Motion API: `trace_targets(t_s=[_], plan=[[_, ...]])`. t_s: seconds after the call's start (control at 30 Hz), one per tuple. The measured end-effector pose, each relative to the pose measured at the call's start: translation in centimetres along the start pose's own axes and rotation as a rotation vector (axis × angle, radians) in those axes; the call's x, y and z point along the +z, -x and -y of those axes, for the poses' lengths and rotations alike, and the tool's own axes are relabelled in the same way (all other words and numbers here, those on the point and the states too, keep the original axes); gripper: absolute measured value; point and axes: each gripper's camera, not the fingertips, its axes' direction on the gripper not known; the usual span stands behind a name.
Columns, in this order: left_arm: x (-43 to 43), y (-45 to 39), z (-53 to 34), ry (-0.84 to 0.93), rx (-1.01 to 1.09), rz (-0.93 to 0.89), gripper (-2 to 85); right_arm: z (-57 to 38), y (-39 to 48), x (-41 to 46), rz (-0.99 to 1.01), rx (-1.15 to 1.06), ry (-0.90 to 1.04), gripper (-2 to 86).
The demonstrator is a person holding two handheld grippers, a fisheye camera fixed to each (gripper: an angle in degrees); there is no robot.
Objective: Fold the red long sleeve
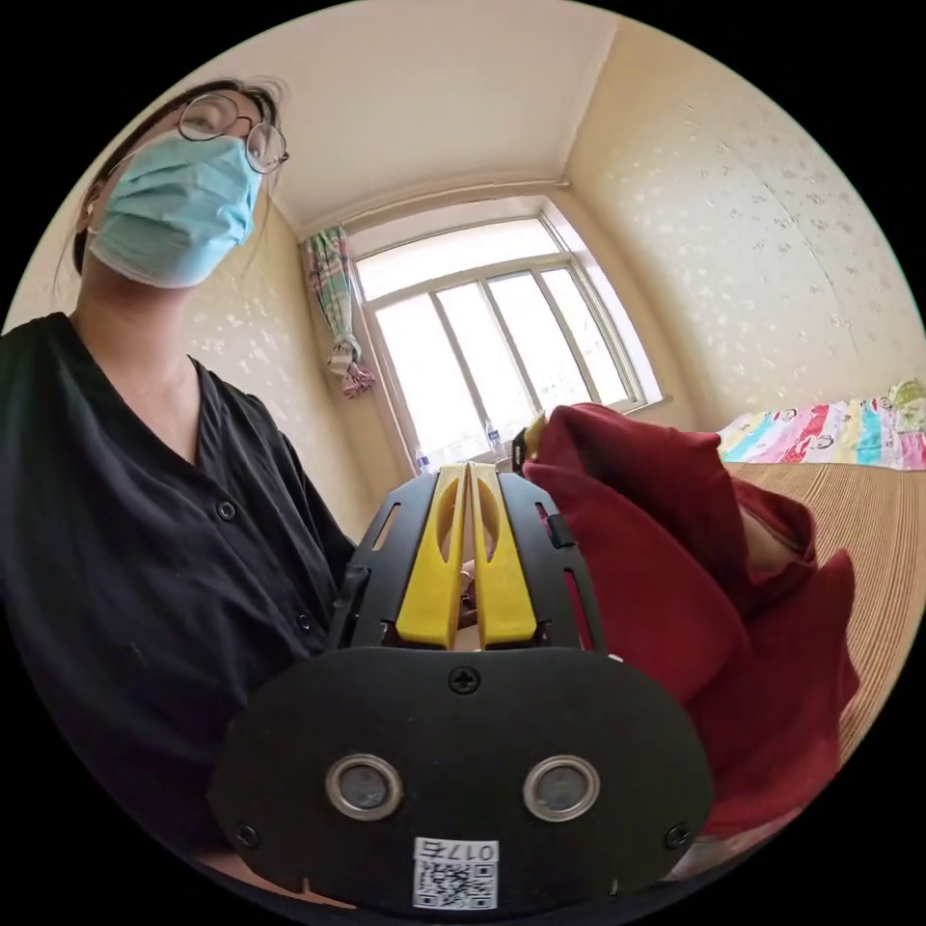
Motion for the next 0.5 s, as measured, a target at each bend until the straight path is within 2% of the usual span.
trace_targets(t_s=[0.07, 0.13, 0.2, 0.3, 0.5], plan=[[1.4, -0.1, 2.4, -0.014, 0.111, -0.152, 4.0, 1.0, 0.4, -2.6, -0.056, -0.048, -0.039, 1.0], [2.8, 0.8, 5.2, -0.098, 0.221, -0.385, 3.9, 1.3, 0.0, -4.3, -0.093, -0.058, -0.067, 1.2], [4.0, 2.2, 6.9, -0.156, 0.257, -0.532, 3.9, 1.0, -1.0, -5.4, -0.157, -0.048, -0.08, 1.5], [7.2, 5.1, 8.9, -0.179, 0.248, -0.614, 3.9, 0.0, -3.8, -5.6, -0.241, 0.007, -0.024, 3.1], [16.5, 11.9, 10.9, -0.12, 0.246, -0.746, 3.8, -4.1, -10.9, -0.4, -0.455, 0.165, 0.242, 11.5]])
